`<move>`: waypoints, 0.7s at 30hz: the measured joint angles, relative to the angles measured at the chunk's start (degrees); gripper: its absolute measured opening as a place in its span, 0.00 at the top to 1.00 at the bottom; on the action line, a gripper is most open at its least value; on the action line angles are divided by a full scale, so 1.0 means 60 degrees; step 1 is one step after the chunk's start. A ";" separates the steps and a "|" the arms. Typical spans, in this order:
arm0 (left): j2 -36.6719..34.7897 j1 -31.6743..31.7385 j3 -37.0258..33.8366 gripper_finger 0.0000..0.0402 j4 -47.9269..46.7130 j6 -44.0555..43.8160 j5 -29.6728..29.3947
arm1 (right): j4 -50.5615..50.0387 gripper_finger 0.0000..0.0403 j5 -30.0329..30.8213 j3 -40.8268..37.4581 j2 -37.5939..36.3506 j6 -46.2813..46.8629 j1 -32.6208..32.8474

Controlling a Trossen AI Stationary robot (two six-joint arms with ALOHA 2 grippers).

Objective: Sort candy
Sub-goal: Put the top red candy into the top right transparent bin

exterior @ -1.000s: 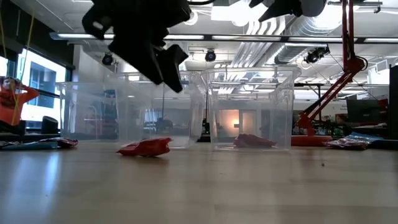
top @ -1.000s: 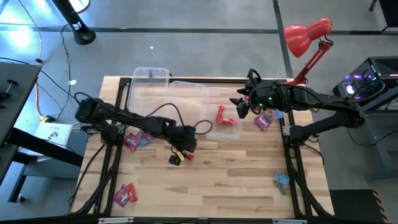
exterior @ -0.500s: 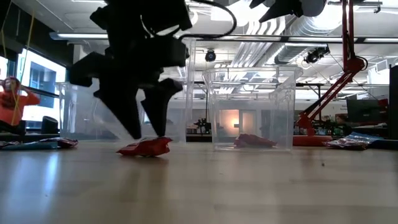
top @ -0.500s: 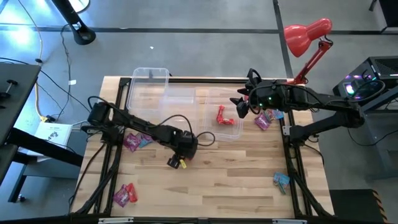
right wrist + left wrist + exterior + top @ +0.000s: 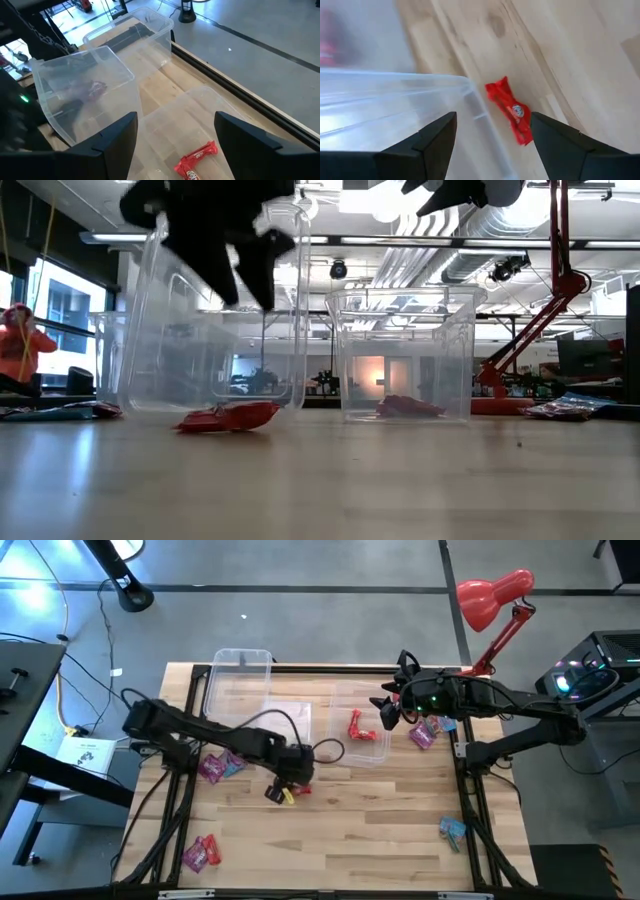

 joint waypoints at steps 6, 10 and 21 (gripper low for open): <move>-0.1135 0.0076 0.1186 0.39 -0.0871 0.0198 -0.0462 | -0.0004 0.36 0.0005 0.0000 0.0000 -0.0022 -0.0004; -0.1764 0.0478 0.1261 0.39 -0.0955 0.0844 -0.0777 | -0.0004 0.36 0.0220 0.0000 0.0000 -0.0025 -0.0004; -0.1645 0.2333 0.1238 0.39 -0.1399 0.1328 -0.1619 | -0.0003 0.36 0.0205 0.0000 0.0000 0.0245 0.0004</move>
